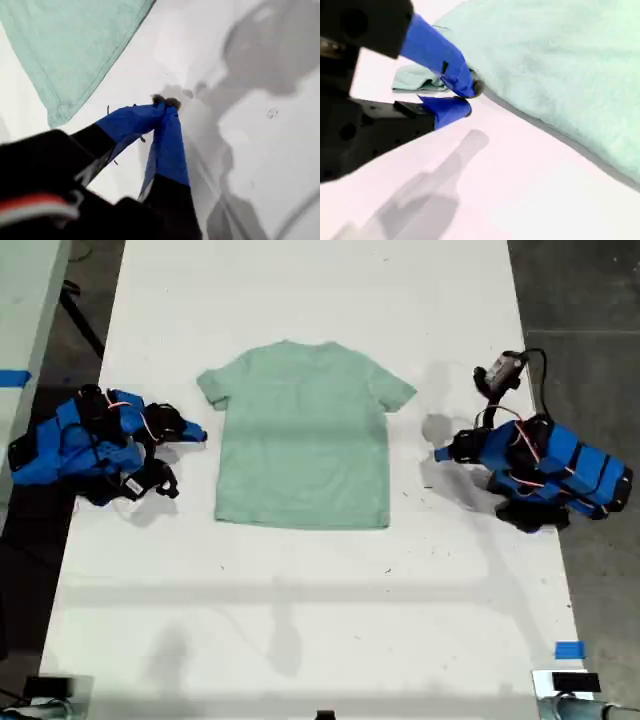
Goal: Fold t-shirt
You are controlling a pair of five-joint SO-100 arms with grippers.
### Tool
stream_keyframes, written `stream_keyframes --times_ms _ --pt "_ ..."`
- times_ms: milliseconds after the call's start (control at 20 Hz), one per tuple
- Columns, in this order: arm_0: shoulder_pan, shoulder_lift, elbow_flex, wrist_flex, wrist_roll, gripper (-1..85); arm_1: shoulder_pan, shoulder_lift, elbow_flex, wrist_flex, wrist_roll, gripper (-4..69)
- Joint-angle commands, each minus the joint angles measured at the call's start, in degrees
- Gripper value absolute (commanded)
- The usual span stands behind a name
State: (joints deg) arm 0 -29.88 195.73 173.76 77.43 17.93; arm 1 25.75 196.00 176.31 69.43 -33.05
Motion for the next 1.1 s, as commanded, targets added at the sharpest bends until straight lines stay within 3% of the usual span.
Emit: stream_keyframes --times_ms 0,250,400,550,650,1050 --pt "25.66 0.26 -2.37 -4.13 -27.69 0.1 -15.91 0.44 -1.58 0.53 48.69 -1.0" --pt "25.93 0.26 -2.02 -4.22 -27.69 3.4 -16.61 0.44 -1.76 -0.35 47.11 -1.0" --pt "26.98 0.26 -1.93 -4.48 -30.15 0.0 -16.96 0.44 -2.11 -0.88 47.11 -1.0" --pt "25.4 0.26 -3.34 -5.27 -30.15 0.0 -16.52 0.44 -3.6 -5.63 43.68 -0.8" --pt "23.64 -0.62 -6.06 -4.48 -29.71 0.0 -15.47 0.26 -7.29 -5.27 41.04 -0.8" --pt "12.22 -35.95 -33.66 -7.12 -14.15 0.0 -6.77 -32.52 -37.62 -4.31 25.49 -0.8"
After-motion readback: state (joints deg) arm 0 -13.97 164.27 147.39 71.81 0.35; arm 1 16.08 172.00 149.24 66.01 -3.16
